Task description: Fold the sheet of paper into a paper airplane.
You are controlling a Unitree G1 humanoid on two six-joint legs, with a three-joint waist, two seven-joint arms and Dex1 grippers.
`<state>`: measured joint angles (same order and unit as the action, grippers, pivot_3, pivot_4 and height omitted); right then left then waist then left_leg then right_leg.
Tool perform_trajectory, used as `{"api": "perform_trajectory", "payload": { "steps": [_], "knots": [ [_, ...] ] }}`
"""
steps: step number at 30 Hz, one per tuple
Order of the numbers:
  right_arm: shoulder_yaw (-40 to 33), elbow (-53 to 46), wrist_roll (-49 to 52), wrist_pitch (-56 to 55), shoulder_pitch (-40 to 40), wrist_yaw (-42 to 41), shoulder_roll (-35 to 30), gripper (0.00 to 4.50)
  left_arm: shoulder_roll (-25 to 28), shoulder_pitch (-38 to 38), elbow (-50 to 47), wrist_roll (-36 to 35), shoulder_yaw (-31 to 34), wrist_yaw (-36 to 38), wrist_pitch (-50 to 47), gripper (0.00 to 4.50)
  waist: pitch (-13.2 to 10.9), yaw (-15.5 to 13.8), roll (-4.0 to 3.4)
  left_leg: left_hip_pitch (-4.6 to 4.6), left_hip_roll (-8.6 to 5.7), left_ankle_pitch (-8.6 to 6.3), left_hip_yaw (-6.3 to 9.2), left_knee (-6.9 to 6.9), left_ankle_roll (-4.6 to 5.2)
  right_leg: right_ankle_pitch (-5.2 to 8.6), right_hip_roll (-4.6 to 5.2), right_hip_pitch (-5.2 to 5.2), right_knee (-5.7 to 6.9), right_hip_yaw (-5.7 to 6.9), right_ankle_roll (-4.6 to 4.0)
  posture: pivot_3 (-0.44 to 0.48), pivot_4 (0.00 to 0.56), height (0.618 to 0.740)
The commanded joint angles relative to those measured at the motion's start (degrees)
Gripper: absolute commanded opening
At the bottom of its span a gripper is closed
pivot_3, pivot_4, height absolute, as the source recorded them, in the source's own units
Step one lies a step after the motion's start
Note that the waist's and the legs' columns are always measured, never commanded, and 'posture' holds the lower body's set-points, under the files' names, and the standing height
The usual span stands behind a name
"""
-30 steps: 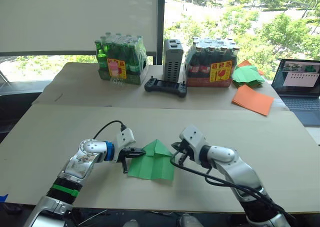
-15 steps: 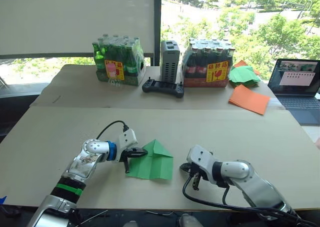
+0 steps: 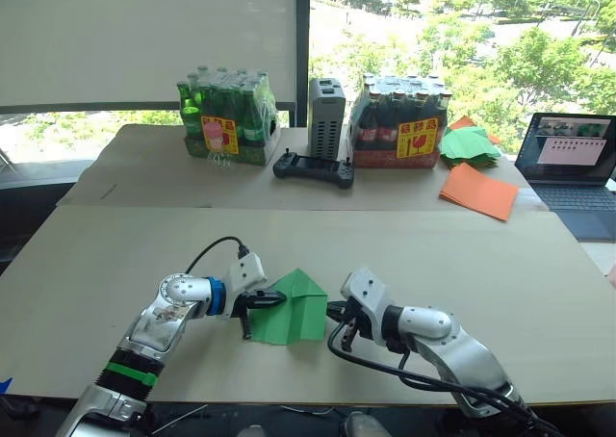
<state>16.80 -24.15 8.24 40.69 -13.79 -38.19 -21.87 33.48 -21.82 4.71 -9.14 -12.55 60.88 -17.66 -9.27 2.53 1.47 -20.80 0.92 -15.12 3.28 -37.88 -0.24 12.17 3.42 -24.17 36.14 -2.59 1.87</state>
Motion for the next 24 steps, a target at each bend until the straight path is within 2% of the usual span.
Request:
{"api": "perform_trajectory", "payload": {
  "steps": [1,9,18,24],
  "knots": [
    [-1.58,-1.54,2.46,0.59,-2.05,0.79,1.58,0.0,0.02,1.04,-0.21,0.72,-1.15,-0.24,-1.82,0.02,0.0,-0.04,0.0,0.0,0.0,0.0,0.0,0.0,0.0,0.0,0.0,0.0,0.0,0.0,0.0,0.0,0.15,0.74],
    [-0.98,1.06,4.01,-0.22,-3.53,2.59,4.56,0.0,-0.58,-1.13,-0.03,0.89,-1.75,0.33,-2.37,0.02,0.0,-0.1,0.0,-0.02,-0.01,0.0,0.0,0.0,0.0,-0.01,0.01,-0.01,0.0,0.01,-0.01,0.0,0.15,0.74],
    [0.42,7.59,3.01,-3.51,-6.23,3.79,6.89,0.0,-3.37,-5.08,2.37,2.24,-6.06,2.96,-0.7,0.02,0.0,-0.33,0.0,-0.12,-0.05,0.0,0.0,0.0,0.0,-0.01,0.04,-0.06,-0.04,0.01,-0.01,0.0,0.15,0.74],
    [2.68,11.5,1.55,-5.27,-9.27,4.37,9.27,0.0,-2.42,-4.08,3.09,1.84,-3.73,2.39,-1.43,0.02,0.0,-0.22,-0.01,-0.09,-0.04,0.0,0.01,0.0,0.0,-0.01,0.03,-0.06,-0.02,0.02,-0.01,0.0,0.15,0.74]
  ]
}}
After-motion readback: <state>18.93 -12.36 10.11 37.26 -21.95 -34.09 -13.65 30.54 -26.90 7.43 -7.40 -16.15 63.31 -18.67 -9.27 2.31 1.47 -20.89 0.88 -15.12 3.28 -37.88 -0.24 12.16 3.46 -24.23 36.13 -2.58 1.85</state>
